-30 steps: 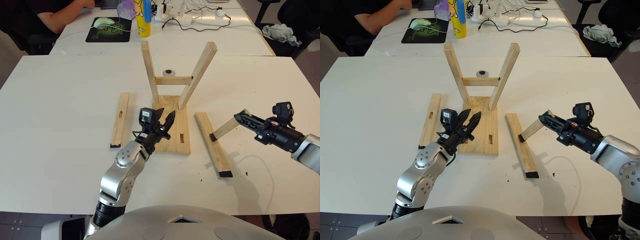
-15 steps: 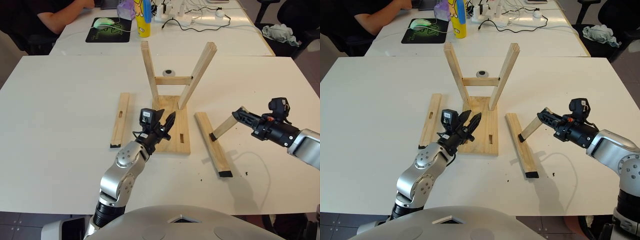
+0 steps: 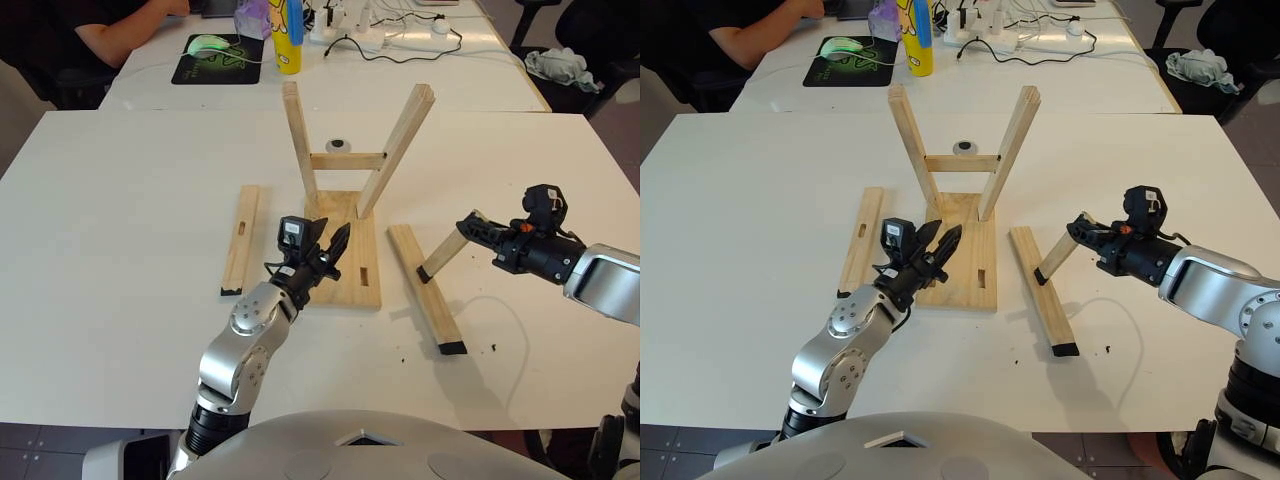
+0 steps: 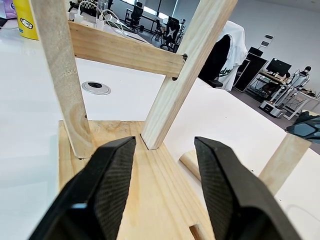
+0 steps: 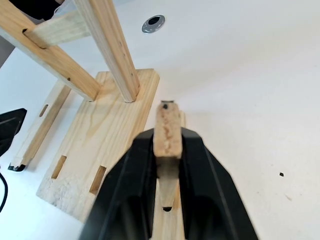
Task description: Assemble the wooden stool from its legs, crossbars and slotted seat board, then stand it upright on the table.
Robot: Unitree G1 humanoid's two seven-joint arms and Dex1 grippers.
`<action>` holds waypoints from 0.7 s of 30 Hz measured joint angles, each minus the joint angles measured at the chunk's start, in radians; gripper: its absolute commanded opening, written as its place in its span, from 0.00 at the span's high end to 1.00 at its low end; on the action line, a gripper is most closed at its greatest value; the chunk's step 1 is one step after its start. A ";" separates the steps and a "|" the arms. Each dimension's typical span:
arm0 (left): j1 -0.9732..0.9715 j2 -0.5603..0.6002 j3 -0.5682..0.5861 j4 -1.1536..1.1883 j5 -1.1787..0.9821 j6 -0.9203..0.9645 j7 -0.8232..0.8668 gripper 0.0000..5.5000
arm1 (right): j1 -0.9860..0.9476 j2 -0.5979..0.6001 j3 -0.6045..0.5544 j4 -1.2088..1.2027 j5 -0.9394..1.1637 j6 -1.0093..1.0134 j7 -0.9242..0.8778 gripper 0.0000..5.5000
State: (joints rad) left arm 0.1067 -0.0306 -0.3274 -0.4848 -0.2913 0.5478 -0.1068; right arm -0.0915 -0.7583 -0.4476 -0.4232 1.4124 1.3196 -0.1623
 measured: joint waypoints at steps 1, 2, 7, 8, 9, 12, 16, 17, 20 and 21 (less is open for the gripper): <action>0.000 0.000 0.001 -0.002 0.000 0.001 0.001 0.60 | 0.000 -0.003 0.004 -0.005 0.003 0.001 -0.011 0.92; 0.001 0.001 0.002 -0.003 0.000 0.002 0.003 0.60 | 0.000 -0.007 0.010 -0.012 0.005 0.000 -0.022 0.92; 0.006 0.001 0.004 -0.004 0.000 0.011 0.007 0.60 | 0.005 -0.023 0.025 -0.040 0.009 -0.011 -0.063 0.92; 0.006 0.001 0.003 -0.004 0.000 0.012 0.007 0.60 | 0.007 -0.024 0.026 -0.043 0.009 -0.018 -0.067 0.92; 0.006 0.001 0.003 -0.004 0.001 0.012 0.007 0.60 | 0.010 -0.024 0.028 -0.047 0.007 -0.026 -0.069 0.92; 0.006 0.002 0.001 -0.005 0.001 0.013 0.007 0.60 | 0.030 -0.016 0.049 -0.074 -0.031 -0.071 -0.059 0.92; -0.015 0.025 0.000 -0.005 -0.001 0.037 -0.016 0.60 | 0.139 0.042 0.056 -0.160 -0.135 -0.201 -0.018 0.92; -0.021 0.032 0.000 -0.005 -0.002 0.043 -0.021 0.60 | 0.163 0.059 0.062 -0.173 -0.176 -0.244 0.007 0.92; -0.043 0.050 -0.001 -0.005 -0.012 0.063 -0.059 0.60 | 0.268 0.137 0.095 -0.224 -0.317 -0.409 0.090 0.92; -0.047 0.055 -0.001 -0.005 -0.013 0.067 -0.064 0.60 | 0.287 0.155 0.109 -0.228 -0.350 -0.448 0.111 0.92</action>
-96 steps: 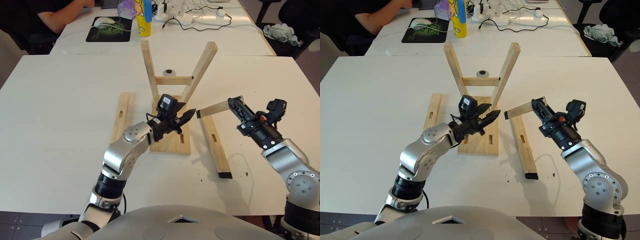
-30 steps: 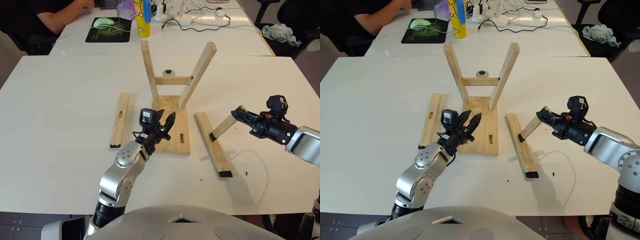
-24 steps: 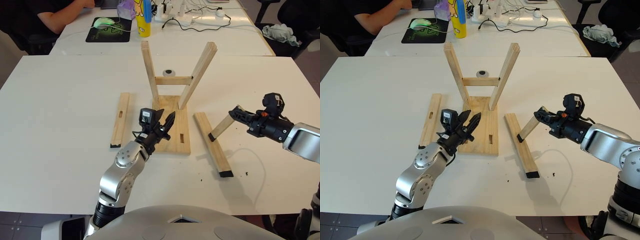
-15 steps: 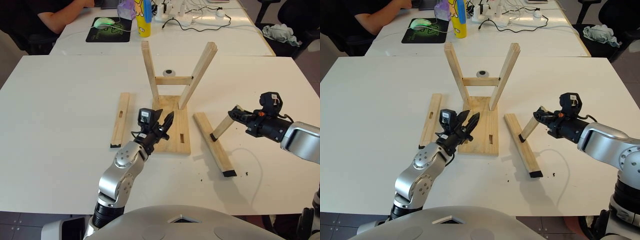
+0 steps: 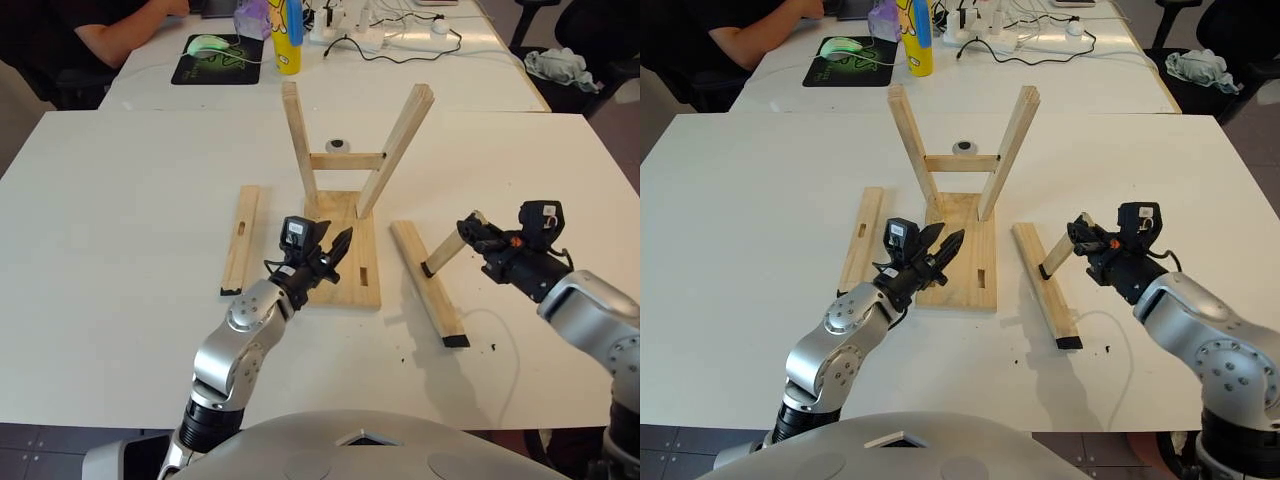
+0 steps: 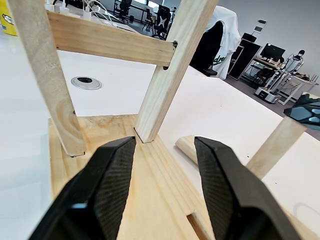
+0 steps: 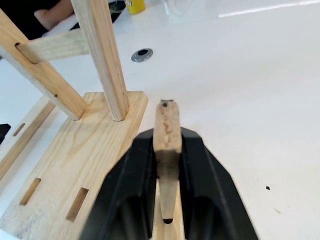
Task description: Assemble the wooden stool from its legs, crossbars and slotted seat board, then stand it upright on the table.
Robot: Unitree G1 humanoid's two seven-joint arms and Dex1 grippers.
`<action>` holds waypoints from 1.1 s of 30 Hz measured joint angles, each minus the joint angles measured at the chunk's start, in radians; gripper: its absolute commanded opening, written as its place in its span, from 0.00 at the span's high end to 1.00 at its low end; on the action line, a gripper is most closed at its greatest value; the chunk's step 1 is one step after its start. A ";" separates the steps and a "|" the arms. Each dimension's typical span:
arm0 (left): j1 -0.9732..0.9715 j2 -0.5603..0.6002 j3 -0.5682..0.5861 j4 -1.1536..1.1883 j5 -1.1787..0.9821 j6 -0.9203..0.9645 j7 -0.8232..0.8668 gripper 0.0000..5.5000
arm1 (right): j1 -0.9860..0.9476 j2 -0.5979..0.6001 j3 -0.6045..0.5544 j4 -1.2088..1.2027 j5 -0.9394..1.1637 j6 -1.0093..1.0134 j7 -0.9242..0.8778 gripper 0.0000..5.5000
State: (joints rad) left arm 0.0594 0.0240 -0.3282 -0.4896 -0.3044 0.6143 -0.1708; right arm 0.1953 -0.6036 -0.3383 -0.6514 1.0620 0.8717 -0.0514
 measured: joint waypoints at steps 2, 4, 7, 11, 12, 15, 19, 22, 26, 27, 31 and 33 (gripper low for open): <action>-0.016 0.016 0.000 0.002 -0.008 0.013 -0.022 0.60 | 0.048 0.055 0.057 0.012 -0.132 -0.149 0.088 0.92; -0.025 0.026 0.001 0.003 -0.010 0.026 -0.039 0.60 | 0.065 0.092 0.116 0.039 -0.249 -0.270 0.150 0.92; -0.039 0.039 0.006 0.004 -0.012 0.043 -0.056 0.60 | 0.073 0.131 0.177 0.069 -0.362 -0.379 0.193 0.92; -0.065 0.059 0.013 0.007 -0.026 0.061 -0.081 0.60 | 0.065 0.176 0.238 0.110 -0.488 -0.470 0.203 0.92; -0.066 0.060 0.014 0.007 -0.028 0.063 -0.084 0.60 | 0.055 0.184 0.249 0.121 -0.515 -0.480 0.203 0.92; -0.077 0.066 0.009 0.020 -0.028 0.071 -0.097 0.60 | 0.006 0.202 0.288 0.172 -0.608 -0.516 0.200 0.92; -0.114 0.069 0.005 0.041 -0.029 0.077 -0.118 0.60 | -0.018 0.241 0.302 0.213 -0.668 -0.547 0.188 0.92; -0.124 0.070 0.005 0.046 -0.029 0.079 -0.124 0.60 | -0.055 0.247 0.309 0.238 -0.695 -0.531 0.188 0.92; -0.124 0.067 0.003 0.049 -0.028 0.079 -0.121 0.60 | -0.160 0.246 0.319 0.293 -0.703 -0.450 0.195 0.92; -0.124 0.062 0.000 0.050 -0.028 0.078 -0.117 0.60 | -0.195 0.241 0.324 0.305 -0.703 -0.416 0.197 0.92; -0.122 0.049 -0.004 0.051 -0.025 0.062 -0.097 0.60 | -0.310 0.226 0.328 0.337 -0.699 -0.280 0.214 0.92; -0.121 0.037 -0.004 0.053 -0.019 0.051 -0.086 0.60 | -0.369 0.216 0.328 0.352 -0.695 -0.202 0.225 0.92</action>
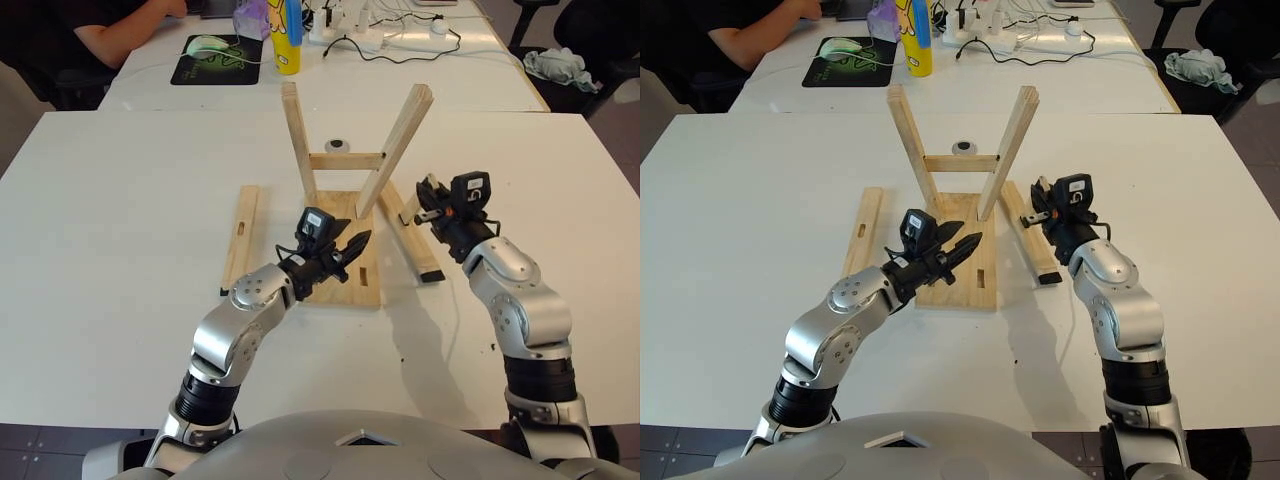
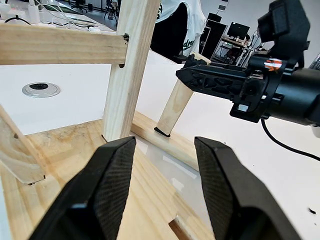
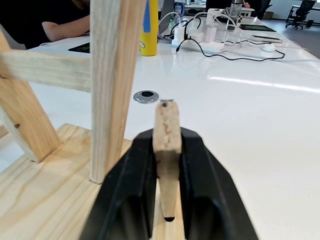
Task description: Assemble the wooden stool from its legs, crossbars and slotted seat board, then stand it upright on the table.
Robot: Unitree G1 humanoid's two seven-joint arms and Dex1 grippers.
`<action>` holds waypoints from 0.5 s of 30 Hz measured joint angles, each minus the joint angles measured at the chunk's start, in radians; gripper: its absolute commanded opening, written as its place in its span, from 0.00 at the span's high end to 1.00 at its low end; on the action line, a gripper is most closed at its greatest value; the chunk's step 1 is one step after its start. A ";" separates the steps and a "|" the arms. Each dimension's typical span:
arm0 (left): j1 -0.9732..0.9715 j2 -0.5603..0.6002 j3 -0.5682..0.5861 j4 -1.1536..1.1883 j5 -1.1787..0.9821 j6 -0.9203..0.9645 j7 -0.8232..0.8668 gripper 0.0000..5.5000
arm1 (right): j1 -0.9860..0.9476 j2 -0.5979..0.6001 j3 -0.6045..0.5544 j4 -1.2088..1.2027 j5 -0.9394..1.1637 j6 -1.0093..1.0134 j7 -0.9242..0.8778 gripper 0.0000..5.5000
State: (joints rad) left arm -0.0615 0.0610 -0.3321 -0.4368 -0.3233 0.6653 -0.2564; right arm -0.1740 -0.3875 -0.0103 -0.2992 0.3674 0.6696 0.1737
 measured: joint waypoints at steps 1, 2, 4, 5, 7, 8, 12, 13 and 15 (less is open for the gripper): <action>0.001 -0.006 0.000 0.001 0.002 -0.005 0.006 0.60 | -0.024 -0.006 0.001 0.008 0.002 0.031 0.006 0.92; 0.001 -0.011 0.000 0.006 0.005 -0.015 0.012 0.60 | -0.061 -0.018 0.004 0.023 0.005 0.073 0.021 0.92; 0.004 -0.022 0.000 0.022 0.014 -0.036 0.027 0.60 | -0.123 -0.035 0.010 0.063 0.010 0.129 0.048 0.92; 0.007 -0.029 0.000 0.028 0.021 -0.047 0.033 0.60 | -0.153 -0.044 0.013 0.088 0.011 0.145 0.062 0.92; 0.011 -0.038 0.000 0.037 0.028 -0.059 0.039 0.60 | -0.170 -0.050 0.014 0.114 0.008 0.147 0.079 0.92; 0.011 -0.040 0.000 0.038 0.030 -0.064 0.039 0.60 | -0.168 -0.052 0.013 0.115 0.006 0.146 0.084 0.92; 0.010 -0.045 0.000 0.044 0.031 -0.072 0.037 0.60 | -0.149 -0.053 -0.005 0.116 0.003 0.129 0.098 0.92; 0.009 -0.045 0.000 0.046 0.031 -0.072 0.036 0.60 | -0.144 -0.053 -0.008 0.114 0.003 0.125 0.100 0.92; 0.007 -0.044 0.000 0.052 0.030 -0.072 0.029 0.60 | -0.136 -0.052 -0.012 0.112 0.003 0.121 0.102 0.92</action>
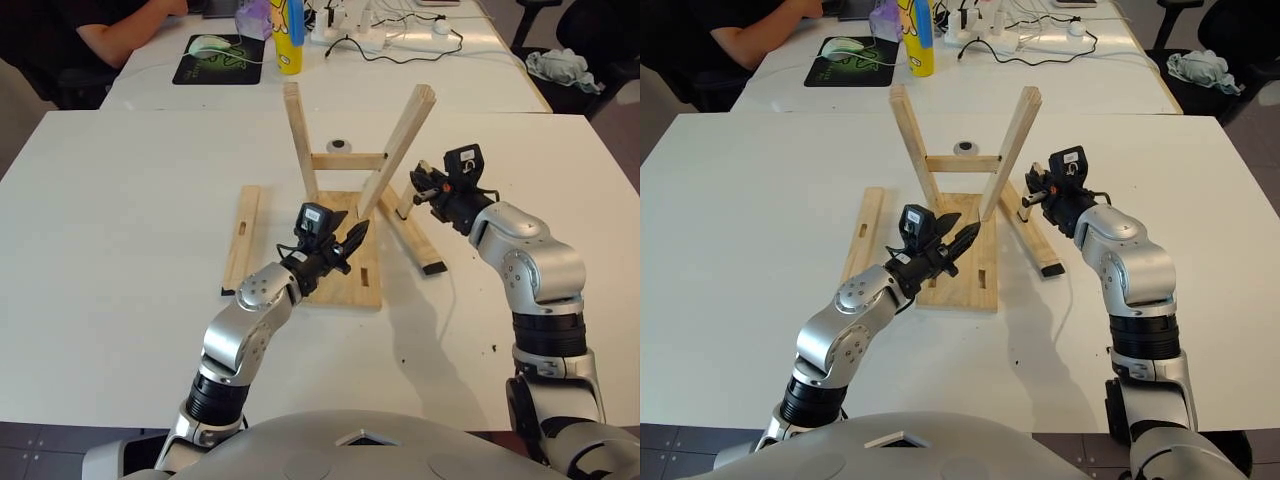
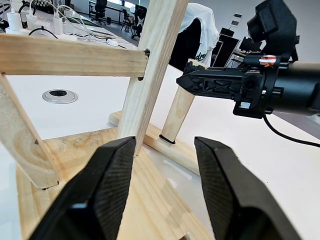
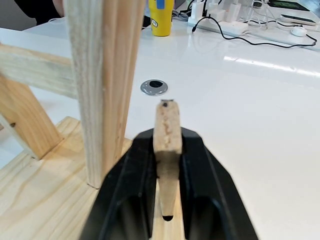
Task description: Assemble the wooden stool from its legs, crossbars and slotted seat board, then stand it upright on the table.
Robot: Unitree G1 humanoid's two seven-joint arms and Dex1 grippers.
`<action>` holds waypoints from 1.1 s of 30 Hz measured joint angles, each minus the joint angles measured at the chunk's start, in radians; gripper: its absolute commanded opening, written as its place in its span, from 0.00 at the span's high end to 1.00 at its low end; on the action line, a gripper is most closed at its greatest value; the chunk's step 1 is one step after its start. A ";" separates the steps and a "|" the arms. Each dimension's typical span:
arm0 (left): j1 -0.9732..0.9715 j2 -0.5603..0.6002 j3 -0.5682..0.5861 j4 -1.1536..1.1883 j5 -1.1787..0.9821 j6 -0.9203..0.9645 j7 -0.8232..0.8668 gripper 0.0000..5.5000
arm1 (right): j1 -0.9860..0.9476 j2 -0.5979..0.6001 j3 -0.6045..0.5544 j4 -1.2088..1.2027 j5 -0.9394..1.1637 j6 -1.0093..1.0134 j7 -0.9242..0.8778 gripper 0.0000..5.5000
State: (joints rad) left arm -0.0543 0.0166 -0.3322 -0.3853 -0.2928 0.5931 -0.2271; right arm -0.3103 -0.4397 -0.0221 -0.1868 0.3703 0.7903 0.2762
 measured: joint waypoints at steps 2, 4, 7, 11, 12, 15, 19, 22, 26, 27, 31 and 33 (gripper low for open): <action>-0.001 0.000 0.000 0.001 0.000 0.000 -0.004 0.60 | 0.001 0.009 -0.002 0.000 -0.002 0.000 -0.001 0.92; -0.001 0.001 -0.001 0.004 0.000 0.000 -0.007 0.60 | 0.001 0.017 -0.003 0.000 -0.005 0.000 -0.005 0.92; -0.006 0.001 -0.006 0.007 0.000 0.000 -0.016 0.60 | 0.002 0.023 -0.004 0.000 -0.010 0.000 -0.004 0.92; -0.017 0.002 -0.001 0.009 0.000 0.000 -0.025 0.60 | 0.001 0.026 -0.003 0.000 -0.011 0.000 -0.003 0.92; -0.017 0.004 0.000 0.014 0.000 -0.002 -0.026 0.60 | 0.001 0.027 -0.003 0.003 -0.014 -0.004 -0.002 0.92; -0.018 0.005 0.000 0.022 0.001 -0.003 -0.027 0.60 | 0.003 0.025 -0.002 0.017 -0.017 -0.025 0.009 0.92; -0.020 0.006 0.000 0.026 0.001 -0.004 -0.030 0.60 | 0.009 0.026 -0.002 0.021 -0.017 -0.041 0.012 0.92; -0.021 0.009 0.000 0.026 0.002 -0.005 -0.031 0.60 | 0.010 0.033 -0.002 0.023 -0.020 -0.049 0.010 0.92; -0.022 0.009 0.000 0.027 0.002 -0.007 -0.034 0.60 | 0.025 0.045 0.002 0.041 -0.042 -0.079 0.007 0.82; -0.023 0.009 0.000 0.027 0.002 -0.010 -0.035 0.60 | 0.049 0.053 0.010 0.068 -0.051 -0.065 0.006 0.79; -0.023 0.010 0.004 0.030 0.002 -0.014 -0.035 0.60 | 0.117 0.080 0.020 0.107 -0.054 -0.048 0.002 0.68; -0.023 0.009 0.001 0.030 0.002 -0.014 -0.037 0.60 | 0.103 0.080 0.006 0.105 -0.060 -0.057 0.002 0.63</action>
State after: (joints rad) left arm -0.0775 0.0252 -0.3310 -0.3554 -0.2912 0.5788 -0.2639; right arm -0.2077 -0.3597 -0.0157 -0.0820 0.3101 0.7337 0.2781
